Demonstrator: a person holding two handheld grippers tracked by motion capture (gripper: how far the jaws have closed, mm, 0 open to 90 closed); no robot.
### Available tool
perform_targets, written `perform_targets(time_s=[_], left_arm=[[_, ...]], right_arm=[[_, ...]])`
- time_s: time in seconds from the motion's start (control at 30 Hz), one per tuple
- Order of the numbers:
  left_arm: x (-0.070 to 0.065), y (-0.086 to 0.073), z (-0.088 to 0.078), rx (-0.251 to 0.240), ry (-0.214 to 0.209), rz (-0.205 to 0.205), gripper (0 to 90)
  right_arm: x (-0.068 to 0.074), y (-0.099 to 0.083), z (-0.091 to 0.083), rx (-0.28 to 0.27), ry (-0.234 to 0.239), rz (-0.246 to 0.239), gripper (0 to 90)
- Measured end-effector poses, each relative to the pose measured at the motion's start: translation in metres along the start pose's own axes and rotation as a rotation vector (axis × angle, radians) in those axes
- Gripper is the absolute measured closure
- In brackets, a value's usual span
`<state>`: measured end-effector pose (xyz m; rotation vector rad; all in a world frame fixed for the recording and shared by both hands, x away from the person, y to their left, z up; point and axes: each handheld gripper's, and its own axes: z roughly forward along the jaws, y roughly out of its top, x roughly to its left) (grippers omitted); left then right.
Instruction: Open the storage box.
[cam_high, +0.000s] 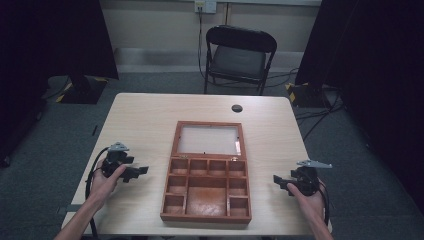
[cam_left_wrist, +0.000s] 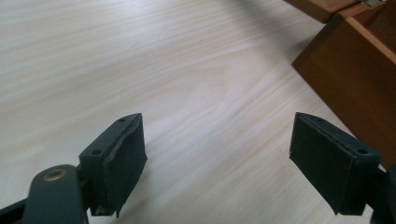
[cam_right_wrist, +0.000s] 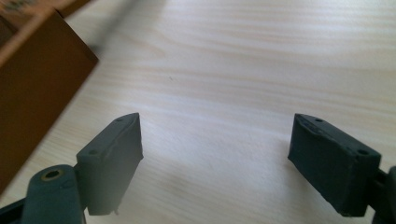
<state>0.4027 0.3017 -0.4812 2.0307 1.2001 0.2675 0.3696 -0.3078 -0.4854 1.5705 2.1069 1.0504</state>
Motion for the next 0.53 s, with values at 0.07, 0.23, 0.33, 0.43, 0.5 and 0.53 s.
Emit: perform_targets(time_s=[0.07,0.23,0.33,0.43,0.5,0.53], left_arm=[[0.002,-0.004,-0.001,0.03,0.076,0.023,17.8],[0.001,-0.013,0.003,0.045,0.18,0.055,15.8],[0.0,-0.016,0.01,-0.001,0.2,0.056,9.4],[0.001,-0.018,0.014,-0.032,0.204,0.044,0.0],[0.001,-0.018,0.014,-0.032,0.205,0.045,0.0],[0.001,-0.018,0.014,-0.032,0.205,0.045,0.0]], right_arm=[[0.0,-0.002,0.0,0.012,-0.035,-0.017,16.4],[-0.002,-0.01,0.002,-0.01,-0.088,-0.028,14.2],[0.002,-0.016,0.005,-0.028,-0.149,-0.106,13.4],[0.004,-0.015,0.006,-0.027,-0.158,-0.097,13.2],[0.004,-0.015,0.006,-0.027,-0.158,-0.097,13.2],[0.004,-0.015,0.006,-0.027,-0.158,-0.097,13.2]])
